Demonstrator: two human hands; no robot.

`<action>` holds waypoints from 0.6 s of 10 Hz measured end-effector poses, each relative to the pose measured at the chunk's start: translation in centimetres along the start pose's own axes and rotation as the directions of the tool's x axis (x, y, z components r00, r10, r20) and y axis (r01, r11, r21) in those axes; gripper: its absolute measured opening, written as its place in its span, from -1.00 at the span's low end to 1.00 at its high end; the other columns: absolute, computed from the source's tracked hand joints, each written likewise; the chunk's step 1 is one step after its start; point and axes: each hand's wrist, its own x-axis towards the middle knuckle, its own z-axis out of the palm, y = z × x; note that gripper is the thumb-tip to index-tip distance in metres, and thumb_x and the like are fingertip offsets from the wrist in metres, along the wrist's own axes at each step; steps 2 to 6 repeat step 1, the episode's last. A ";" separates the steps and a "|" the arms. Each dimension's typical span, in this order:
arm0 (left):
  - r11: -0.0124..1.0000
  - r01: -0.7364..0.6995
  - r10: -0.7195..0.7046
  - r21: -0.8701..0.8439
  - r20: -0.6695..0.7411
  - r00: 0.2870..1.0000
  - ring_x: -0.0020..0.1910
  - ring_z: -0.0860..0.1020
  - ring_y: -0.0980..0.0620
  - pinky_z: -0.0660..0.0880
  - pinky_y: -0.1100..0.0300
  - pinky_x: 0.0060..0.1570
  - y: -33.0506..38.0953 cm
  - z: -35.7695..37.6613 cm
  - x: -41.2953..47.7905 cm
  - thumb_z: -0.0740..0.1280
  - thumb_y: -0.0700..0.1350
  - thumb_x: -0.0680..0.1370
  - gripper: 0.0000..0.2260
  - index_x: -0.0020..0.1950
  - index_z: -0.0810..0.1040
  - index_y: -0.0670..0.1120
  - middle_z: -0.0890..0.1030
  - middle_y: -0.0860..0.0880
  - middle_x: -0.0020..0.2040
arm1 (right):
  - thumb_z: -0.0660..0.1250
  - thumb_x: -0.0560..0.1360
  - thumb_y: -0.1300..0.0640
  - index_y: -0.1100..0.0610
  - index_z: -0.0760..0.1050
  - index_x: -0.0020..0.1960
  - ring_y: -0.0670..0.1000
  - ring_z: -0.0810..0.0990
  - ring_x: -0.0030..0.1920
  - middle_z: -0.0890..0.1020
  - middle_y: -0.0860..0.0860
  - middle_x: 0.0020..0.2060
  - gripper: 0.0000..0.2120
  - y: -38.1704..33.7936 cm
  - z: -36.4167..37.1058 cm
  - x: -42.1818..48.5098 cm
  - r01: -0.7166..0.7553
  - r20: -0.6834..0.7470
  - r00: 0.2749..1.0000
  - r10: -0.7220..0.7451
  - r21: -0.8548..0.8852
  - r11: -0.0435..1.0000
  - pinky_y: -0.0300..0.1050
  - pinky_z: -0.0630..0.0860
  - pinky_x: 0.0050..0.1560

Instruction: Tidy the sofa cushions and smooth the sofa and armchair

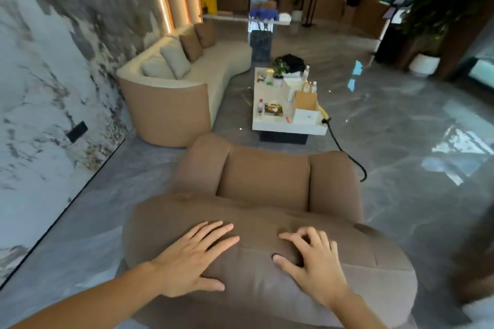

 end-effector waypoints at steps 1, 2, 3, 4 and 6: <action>0.953 0.155 -0.151 -0.259 0.034 0.988 0.49 0.09 0.15 0.05 0.14 0.48 1.0 -3.1 2.0 -0.08 0.42 0.51 -0.37 0.51 0.13 0.16 0.17 0.11 0.54 | 0.29 0.45 -0.31 -0.20 0.53 0.19 -0.05 0.43 0.09 0.46 -0.17 -0.04 -0.63 2.1 -2.5 2.7 -0.006 0.199 0.979 -0.033 0.193 0.981 -0.12 0.38 0.13; 0.953 0.155 -0.151 -0.259 0.034 0.988 0.49 0.09 0.15 0.05 0.14 0.48 1.0 -3.1 2.0 -0.08 0.42 0.51 -0.37 0.51 0.13 0.16 0.17 0.11 0.54 | 0.29 0.45 -0.31 -0.20 0.53 0.19 -0.05 0.43 0.09 0.46 -0.17 -0.04 -0.63 2.1 -2.5 2.7 -0.006 0.199 0.979 -0.033 0.193 0.981 -0.12 0.38 0.13; 0.953 0.155 -0.151 -0.259 0.034 0.988 0.49 0.09 0.15 0.05 0.14 0.48 1.0 -3.1 2.0 -0.08 0.42 0.51 -0.37 0.51 0.13 0.16 0.17 0.11 0.54 | 0.29 0.45 -0.31 -0.20 0.53 0.19 -0.05 0.43 0.09 0.46 -0.17 -0.04 -0.63 2.1 -2.5 2.7 -0.006 0.199 0.979 -0.033 0.193 0.981 -0.12 0.38 0.13; 0.953 0.155 -0.151 -0.259 0.034 0.988 0.49 0.09 0.15 0.05 0.14 0.48 1.0 -3.1 2.0 -0.08 0.42 0.51 -0.37 0.51 0.13 0.16 0.17 0.11 0.54 | 0.29 0.45 -0.31 -0.20 0.53 0.19 -0.05 0.43 0.09 0.46 -0.17 -0.04 -0.63 2.1 -2.5 2.7 -0.006 0.199 0.979 -0.033 0.193 0.981 -0.12 0.38 0.13; 0.953 0.155 -0.151 -0.259 0.034 0.988 0.49 0.09 0.15 0.05 0.14 0.48 1.0 -3.1 2.0 -0.08 0.42 0.51 -0.37 0.51 0.13 0.16 0.17 0.11 0.54 | 0.29 0.45 -0.31 -0.20 0.53 0.19 -0.05 0.43 0.09 0.46 -0.17 -0.04 -0.63 2.1 -2.5 2.7 -0.006 0.199 0.979 -0.033 0.193 0.981 -0.12 0.38 0.13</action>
